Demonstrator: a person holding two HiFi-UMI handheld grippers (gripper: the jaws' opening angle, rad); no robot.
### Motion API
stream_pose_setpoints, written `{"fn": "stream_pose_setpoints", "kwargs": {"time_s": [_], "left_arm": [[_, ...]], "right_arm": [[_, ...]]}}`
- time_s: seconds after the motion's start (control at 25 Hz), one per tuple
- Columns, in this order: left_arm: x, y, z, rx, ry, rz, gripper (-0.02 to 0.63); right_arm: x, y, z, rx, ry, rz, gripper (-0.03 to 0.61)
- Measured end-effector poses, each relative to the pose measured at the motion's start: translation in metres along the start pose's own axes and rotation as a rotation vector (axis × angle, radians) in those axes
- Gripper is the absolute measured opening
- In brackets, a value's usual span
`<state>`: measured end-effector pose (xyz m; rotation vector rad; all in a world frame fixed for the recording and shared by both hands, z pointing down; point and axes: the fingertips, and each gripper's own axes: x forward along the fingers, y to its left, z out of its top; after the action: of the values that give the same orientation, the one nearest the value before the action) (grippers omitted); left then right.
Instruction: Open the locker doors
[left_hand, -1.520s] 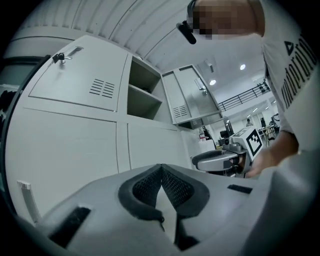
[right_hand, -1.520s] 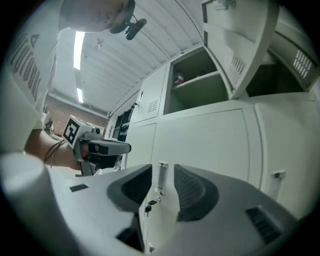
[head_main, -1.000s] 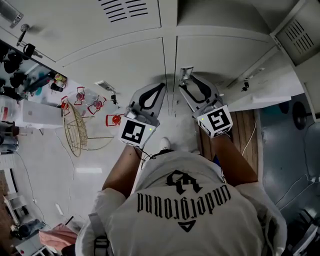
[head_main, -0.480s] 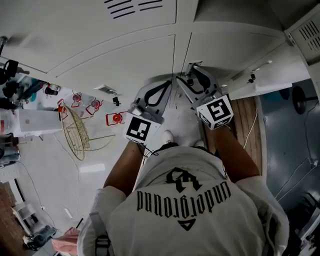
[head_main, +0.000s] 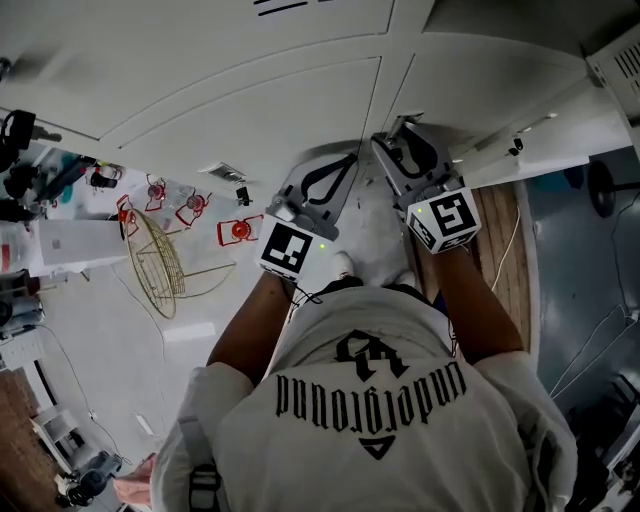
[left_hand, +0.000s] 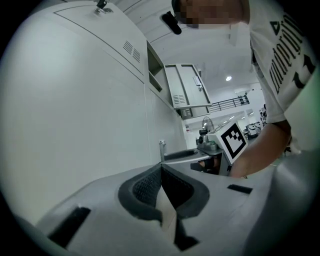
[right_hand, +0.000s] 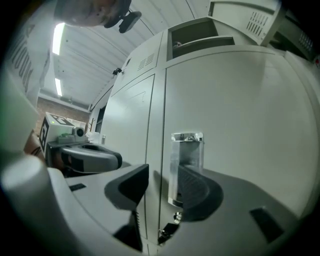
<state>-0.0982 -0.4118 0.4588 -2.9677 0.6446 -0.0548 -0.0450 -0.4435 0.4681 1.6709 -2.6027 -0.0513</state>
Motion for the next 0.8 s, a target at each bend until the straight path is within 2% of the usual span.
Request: {"fn": "stream_pose_setpoints", "kwargs": {"time_s": [0.48,0.8], "left_arm": [[-0.020,-0.005,-0.001,0.013,0.015,-0.027,0.008],[-0.011,-0.032,-0.003,0.011,0.040,-0.042,0.008]], "right_arm": [[-0.013,0.010,0.000,0.031,-0.007,-0.029,0.204],[-0.062,0.025,0.002,0.010,-0.027,-0.024,0.202]]}}
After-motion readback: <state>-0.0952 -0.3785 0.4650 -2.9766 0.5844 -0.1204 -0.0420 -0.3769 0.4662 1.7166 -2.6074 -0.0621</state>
